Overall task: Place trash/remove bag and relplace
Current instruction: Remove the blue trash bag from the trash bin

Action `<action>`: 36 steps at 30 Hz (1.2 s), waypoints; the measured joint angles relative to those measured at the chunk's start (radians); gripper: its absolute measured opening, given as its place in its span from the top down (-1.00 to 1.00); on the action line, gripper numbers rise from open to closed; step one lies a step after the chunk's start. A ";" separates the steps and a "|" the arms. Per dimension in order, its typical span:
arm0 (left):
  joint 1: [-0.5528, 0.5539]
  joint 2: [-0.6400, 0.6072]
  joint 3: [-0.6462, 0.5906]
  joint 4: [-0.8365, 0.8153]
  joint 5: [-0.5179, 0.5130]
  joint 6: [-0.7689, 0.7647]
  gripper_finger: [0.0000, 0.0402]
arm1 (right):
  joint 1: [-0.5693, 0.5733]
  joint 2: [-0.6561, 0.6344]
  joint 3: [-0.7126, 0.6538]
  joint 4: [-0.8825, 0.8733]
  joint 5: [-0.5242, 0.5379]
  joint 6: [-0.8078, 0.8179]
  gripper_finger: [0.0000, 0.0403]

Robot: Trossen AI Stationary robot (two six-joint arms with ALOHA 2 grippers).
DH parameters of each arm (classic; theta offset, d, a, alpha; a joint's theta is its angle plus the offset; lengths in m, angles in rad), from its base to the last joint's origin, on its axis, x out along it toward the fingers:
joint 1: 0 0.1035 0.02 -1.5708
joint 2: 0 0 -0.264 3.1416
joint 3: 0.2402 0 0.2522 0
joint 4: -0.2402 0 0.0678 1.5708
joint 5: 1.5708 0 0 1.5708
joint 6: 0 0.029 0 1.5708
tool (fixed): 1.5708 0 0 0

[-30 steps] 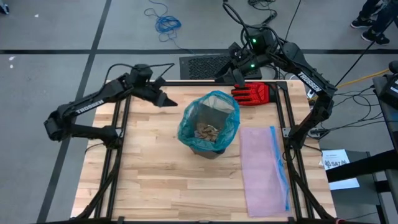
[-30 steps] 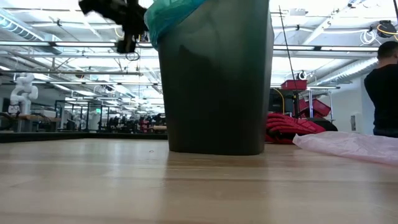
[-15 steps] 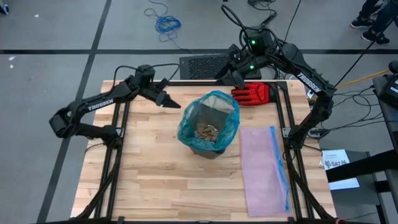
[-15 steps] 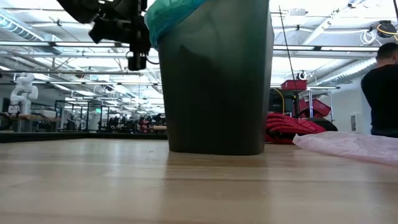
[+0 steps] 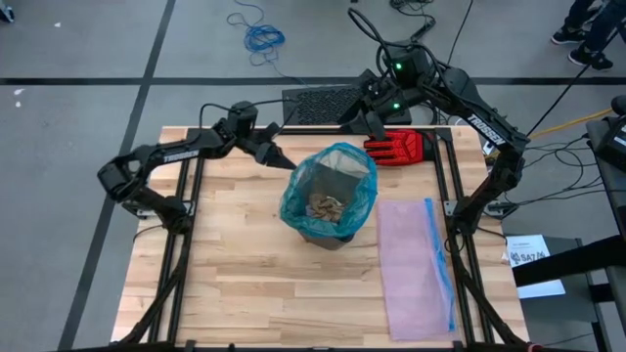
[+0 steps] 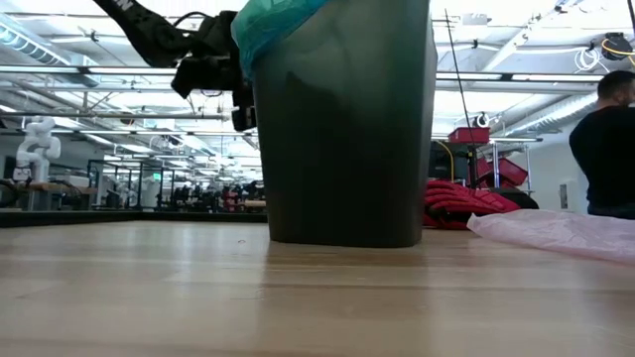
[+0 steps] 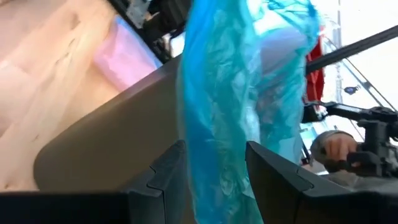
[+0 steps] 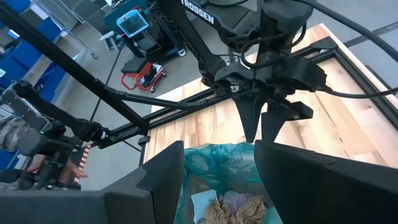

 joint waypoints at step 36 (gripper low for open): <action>-0.087 -0.087 0.159 0.195 -0.177 -0.284 0.99 | 0.000 0.000 0.000 -0.034 0.017 -0.026 0.06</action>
